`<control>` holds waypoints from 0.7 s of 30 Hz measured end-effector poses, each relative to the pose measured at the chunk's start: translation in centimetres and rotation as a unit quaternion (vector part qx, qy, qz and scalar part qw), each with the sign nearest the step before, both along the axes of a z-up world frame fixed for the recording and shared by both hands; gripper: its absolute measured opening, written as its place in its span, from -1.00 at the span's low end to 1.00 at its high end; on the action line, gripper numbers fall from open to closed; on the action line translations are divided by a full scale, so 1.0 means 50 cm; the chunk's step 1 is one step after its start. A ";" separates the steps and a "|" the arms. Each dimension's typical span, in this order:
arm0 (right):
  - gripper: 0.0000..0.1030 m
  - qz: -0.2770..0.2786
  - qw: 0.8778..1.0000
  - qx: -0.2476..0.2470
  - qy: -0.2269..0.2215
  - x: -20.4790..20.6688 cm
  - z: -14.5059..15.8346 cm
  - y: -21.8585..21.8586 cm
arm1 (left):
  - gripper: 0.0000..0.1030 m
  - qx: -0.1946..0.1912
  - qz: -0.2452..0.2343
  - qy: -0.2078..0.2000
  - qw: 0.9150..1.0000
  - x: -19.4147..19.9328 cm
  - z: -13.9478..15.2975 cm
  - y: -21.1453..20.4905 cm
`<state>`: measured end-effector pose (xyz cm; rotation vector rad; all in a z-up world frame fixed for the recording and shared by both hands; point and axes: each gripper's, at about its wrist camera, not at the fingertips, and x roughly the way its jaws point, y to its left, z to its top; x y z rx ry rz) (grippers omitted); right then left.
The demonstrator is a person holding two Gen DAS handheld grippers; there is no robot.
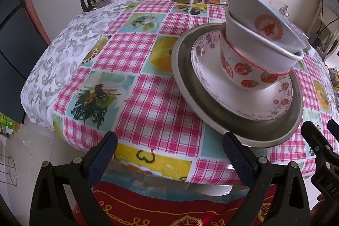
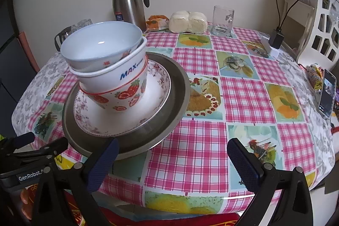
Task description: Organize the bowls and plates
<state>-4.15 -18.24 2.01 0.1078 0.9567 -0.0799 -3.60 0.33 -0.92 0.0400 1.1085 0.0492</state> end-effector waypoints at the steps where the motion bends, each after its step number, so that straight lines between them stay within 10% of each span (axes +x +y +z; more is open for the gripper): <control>1: 1.00 0.000 1.000 0.000 0.001 0.000 -0.001 0.000 | 0.93 -0.001 0.000 0.000 1.000 -0.001 0.000 0.000; 21: 1.00 -0.010 1.000 -0.001 0.012 -0.006 -0.007 -0.008 | 0.93 -0.008 0.002 0.014 1.000 -0.007 -0.012 0.006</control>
